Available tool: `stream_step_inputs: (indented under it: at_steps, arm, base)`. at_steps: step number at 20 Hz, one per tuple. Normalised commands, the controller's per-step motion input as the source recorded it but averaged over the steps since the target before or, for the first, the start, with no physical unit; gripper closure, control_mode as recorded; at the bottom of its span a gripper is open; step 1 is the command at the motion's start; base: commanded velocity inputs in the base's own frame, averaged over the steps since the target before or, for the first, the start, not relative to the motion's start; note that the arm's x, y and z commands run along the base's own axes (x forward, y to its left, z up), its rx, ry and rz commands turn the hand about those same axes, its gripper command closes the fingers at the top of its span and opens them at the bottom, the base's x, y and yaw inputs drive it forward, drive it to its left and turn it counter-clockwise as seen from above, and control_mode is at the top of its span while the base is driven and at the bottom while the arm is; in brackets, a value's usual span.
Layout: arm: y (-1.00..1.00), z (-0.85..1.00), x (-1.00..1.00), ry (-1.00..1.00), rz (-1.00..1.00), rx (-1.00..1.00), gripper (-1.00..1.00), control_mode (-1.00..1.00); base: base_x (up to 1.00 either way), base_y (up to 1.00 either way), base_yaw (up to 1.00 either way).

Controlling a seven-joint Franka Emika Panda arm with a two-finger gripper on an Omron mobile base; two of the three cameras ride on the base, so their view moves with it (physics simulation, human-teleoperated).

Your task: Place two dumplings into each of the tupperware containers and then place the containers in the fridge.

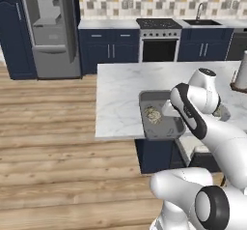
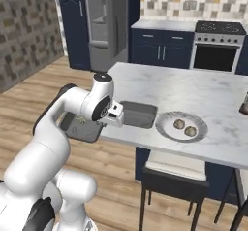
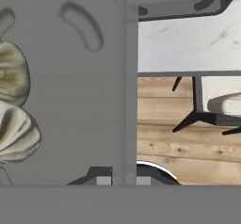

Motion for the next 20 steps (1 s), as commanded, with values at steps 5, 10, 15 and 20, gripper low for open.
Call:
stream_step_inputs:
  at_steps: [5,10,15,20]
  arm:
    - [0.0,0.0,0.0,0.0,0.0,0.0,1.0,1.0]
    - [0.0,0.0,0.0,0.0,0.0,0.0,1.0,1.0]
    - [0.0,0.0,0.0,0.0,0.0,0.0,1.0,1.0]
    - [0.0,0.0,0.0,0.0,0.0,0.0,1.0,1.0]
  base:
    - [0.0,1.0,-0.12]
    - [0.09,1.0,-0.14]
    - [0.41,1.0,-0.15]
    - [0.7,1.0,-0.11]
